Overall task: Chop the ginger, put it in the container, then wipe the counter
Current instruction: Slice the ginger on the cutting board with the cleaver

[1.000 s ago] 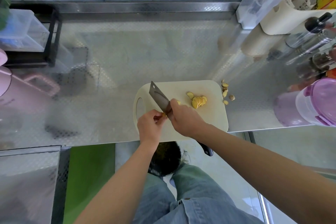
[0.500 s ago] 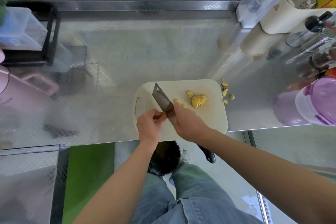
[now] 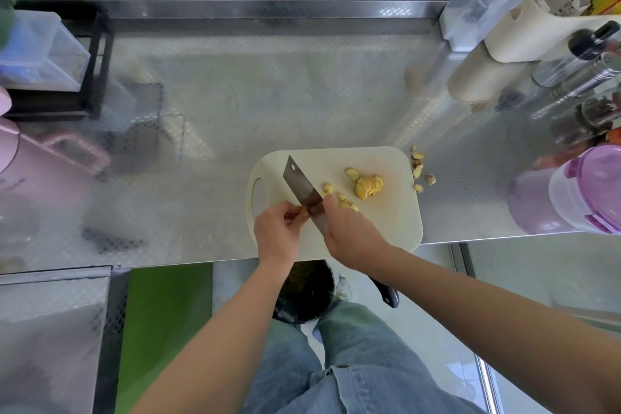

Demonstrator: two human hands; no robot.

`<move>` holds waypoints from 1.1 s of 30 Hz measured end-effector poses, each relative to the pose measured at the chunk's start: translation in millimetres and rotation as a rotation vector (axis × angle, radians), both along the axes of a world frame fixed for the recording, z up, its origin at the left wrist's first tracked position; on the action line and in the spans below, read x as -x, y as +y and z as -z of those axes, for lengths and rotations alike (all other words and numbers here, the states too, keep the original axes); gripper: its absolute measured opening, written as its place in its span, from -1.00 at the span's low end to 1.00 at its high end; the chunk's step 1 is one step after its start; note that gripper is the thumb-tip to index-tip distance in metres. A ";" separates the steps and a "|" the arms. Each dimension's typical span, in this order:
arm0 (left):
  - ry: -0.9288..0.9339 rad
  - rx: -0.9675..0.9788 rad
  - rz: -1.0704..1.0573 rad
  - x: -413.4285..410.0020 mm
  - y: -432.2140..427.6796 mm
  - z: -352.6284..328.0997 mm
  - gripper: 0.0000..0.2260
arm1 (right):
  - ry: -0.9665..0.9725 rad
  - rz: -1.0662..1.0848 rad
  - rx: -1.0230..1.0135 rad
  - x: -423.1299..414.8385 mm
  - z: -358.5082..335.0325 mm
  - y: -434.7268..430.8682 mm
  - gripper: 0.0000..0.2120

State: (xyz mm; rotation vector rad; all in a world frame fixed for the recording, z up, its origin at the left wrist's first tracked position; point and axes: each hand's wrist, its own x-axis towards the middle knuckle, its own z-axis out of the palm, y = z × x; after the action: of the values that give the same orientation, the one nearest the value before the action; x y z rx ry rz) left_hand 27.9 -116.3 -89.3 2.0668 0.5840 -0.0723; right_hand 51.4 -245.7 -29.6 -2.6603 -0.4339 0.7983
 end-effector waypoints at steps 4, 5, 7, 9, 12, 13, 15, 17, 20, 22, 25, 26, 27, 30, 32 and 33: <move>-0.008 -0.030 0.007 0.3 1.1 1.3 -0.95 | -0.036 0.025 -0.033 -12.0 7.6 15.9 -0.82; 0.000 -0.035 0.010 -0.1 1.9 1.5 -0.94 | -0.036 0.027 -0.037 -11.8 10.0 17.7 -0.84; 0.011 -0.029 0.010 -1.1 3.0 2.5 -0.94 | -0.032 0.042 -0.042 -7.8 11.9 16.2 -0.85; 0.013 -0.036 0.007 -1.2 2.8 2.2 -0.93 | -0.029 0.060 -0.041 -0.8 12.2 13.1 -0.84; 0.029 -0.043 -0.003 -0.7 1.8 2.5 -0.91 | -0.030 0.055 -0.004 4.3 10.8 14.0 -0.79; 0.033 -0.045 -0.004 -0.8 1.9 2.2 -0.90 | -0.032 0.056 0.002 3.9 10.7 15.4 -0.80; 0.034 -0.054 -0.009 -1.8 2.4 0.9 -0.87 | -0.038 0.043 0.016 1.3 10.9 19.2 -0.81; 0.046 -0.062 -0.011 -3.2 2.8 -1.7 -0.86 | -0.053 0.041 0.015 -2.2 13.1 23.8 -0.81; 0.074 -0.046 -0.027 -2.8 2.0 -3.0 -0.88 | -0.070 0.039 0.027 -4.9 17.6 28.5 -0.82; 0.078 -0.031 -0.055 -0.9 1.8 -3.6 -0.88 | -0.059 0.057 0.021 -6.9 19.4 26.2 -0.81; 0.034 -0.082 -0.111 0.2 3.3 -9.0 -0.86 | -0.060 0.088 -0.026 -12.5 20.0 17.3 -0.81; 0.004 -0.126 -0.120 -1.1 5.5 -12.1 -0.87 | -0.068 0.104 -0.067 -15.0 19.2 15.2 -0.83; -0.027 -0.181 -0.117 -2.7 8.4 -14.4 -0.87 | -0.078 0.121 -0.110 -17.6 18.6 13.5 -0.84; -0.076 -0.304 -0.070 -10.1 17.6 -18.7 -0.90 | -0.096 0.147 -0.175 -22.2 15.0 9.3 -0.87; -0.087 -0.312 -0.051 -13.3 18.9 -19.9 -0.91 | -0.088 0.139 -0.190 -21.0 14.5 6.5 -0.88; -0.093 -0.315 -0.041 -13.7 18.6 -19.7 -0.91 | -0.084 0.138 -0.198 -19.2 14.8 5.6 -0.86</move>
State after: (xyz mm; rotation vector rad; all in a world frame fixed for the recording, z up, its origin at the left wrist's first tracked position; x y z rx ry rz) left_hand 41.7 -97.6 -69.6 2.3460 0.6106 0.1476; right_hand 70.6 -240.1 -44.4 -2.5134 -0.3274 0.5732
